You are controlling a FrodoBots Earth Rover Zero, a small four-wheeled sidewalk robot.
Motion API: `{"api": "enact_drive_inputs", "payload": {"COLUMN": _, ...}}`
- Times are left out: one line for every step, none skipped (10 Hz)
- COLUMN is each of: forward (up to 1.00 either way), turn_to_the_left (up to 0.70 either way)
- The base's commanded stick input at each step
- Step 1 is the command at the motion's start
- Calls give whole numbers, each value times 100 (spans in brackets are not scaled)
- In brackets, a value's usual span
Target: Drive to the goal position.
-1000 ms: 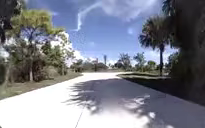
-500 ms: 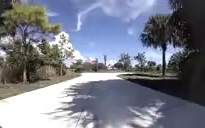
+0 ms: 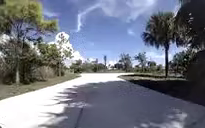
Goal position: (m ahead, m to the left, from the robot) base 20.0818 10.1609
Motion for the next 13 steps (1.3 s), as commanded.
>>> {"api": "enact_drive_inputs", "payload": {"forward": 85, "turn_to_the_left": 0}}
{"api": "enact_drive_inputs", "payload": {"forward": 85, "turn_to_the_left": 0}}
{"api": "enact_drive_inputs", "payload": {"forward": 85, "turn_to_the_left": 0}}
{"api": "enact_drive_inputs", "payload": {"forward": 85, "turn_to_the_left": 0}}
{"api": "enact_drive_inputs", "payload": {"forward": 85, "turn_to_the_left": 0}}
{"api": "enact_drive_inputs", "payload": {"forward": 85, "turn_to_the_left": 0}}
{"api": "enact_drive_inputs", "payload": {"forward": 85, "turn_to_the_left": 0}}
{"api": "enact_drive_inputs", "payload": {"forward": 85, "turn_to_the_left": 0}}
{"api": "enact_drive_inputs", "payload": {"forward": 85, "turn_to_the_left": 0}}
{"api": "enact_drive_inputs", "payload": {"forward": 85, "turn_to_the_left": 0}}
{"api": "enact_drive_inputs", "payload": {"forward": 85, "turn_to_the_left": 0}}
{"api": "enact_drive_inputs", "payload": {"forward": 85, "turn_to_the_left": 0}}
{"api": "enact_drive_inputs", "payload": {"forward": 85, "turn_to_the_left": 0}}
